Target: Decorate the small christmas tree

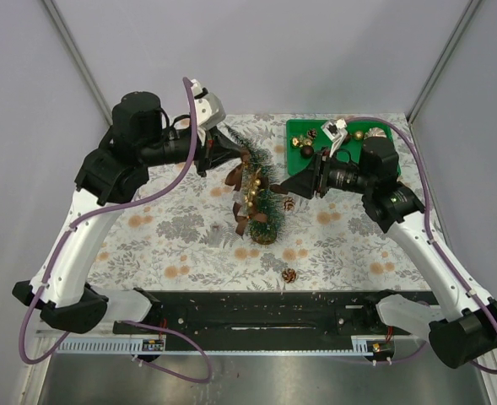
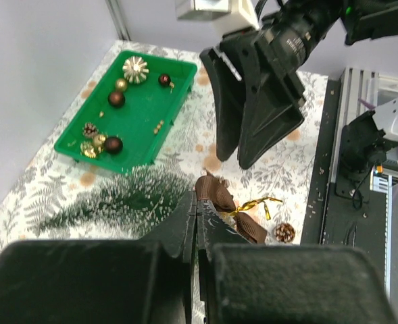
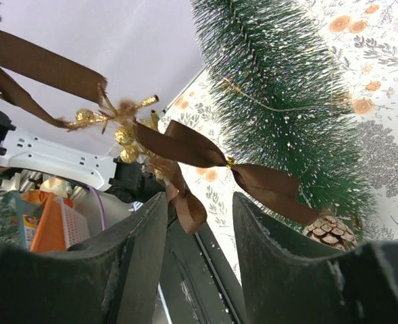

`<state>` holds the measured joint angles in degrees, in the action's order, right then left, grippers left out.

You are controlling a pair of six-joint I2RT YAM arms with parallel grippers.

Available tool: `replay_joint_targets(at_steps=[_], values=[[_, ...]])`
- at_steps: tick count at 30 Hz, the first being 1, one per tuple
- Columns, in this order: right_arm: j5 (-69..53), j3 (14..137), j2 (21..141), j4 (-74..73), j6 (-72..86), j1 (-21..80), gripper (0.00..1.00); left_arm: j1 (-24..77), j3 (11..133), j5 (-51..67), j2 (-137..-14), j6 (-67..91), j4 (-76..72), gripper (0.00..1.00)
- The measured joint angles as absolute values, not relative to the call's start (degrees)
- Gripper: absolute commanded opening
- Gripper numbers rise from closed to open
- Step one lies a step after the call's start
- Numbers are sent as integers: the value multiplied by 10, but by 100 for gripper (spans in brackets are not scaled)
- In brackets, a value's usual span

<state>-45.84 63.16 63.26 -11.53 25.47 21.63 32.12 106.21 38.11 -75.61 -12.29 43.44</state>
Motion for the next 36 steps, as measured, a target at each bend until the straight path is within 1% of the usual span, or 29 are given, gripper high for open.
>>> replay_joint_targets(at_steps=[4, 8, 12, 17, 22, 27, 31, 34, 36], values=[[-428, 632, 630, -120, 230, 240, 51, 314, 1032, 357, -738, -131, 443, 0], [-394, 632, 629, -134, 206, 266, 48, 310, 995, 303, -716, -134, 438, 0], [-360, 632, 629, -137, 193, 271, 47, 309, 942, 239, -688, -136, 423, 0], [-333, 632, 628, -136, 190, 271, 46, 308, 878, 194, -677, -135, 393, 0], [-302, 631, 623, -126, 192, 272, 55, 307, 861, 165, -704, -125, 358, 0], [-288, 635, 625, -98, 194, 272, 60, 300, 853, 139, -714, -93, 328, 0], [-294, 666, 663, -70, 199, 272, 62, 299, 835, 134, -713, -58, 304, 0], [-297, 682, 687, -50, 206, 272, 62, 299, 823, 133, -714, -27, 296, 12], [-297, 684, 696, -41, 209, 272, 62, 299, 820, 133, -716, -10, 293, 27]])
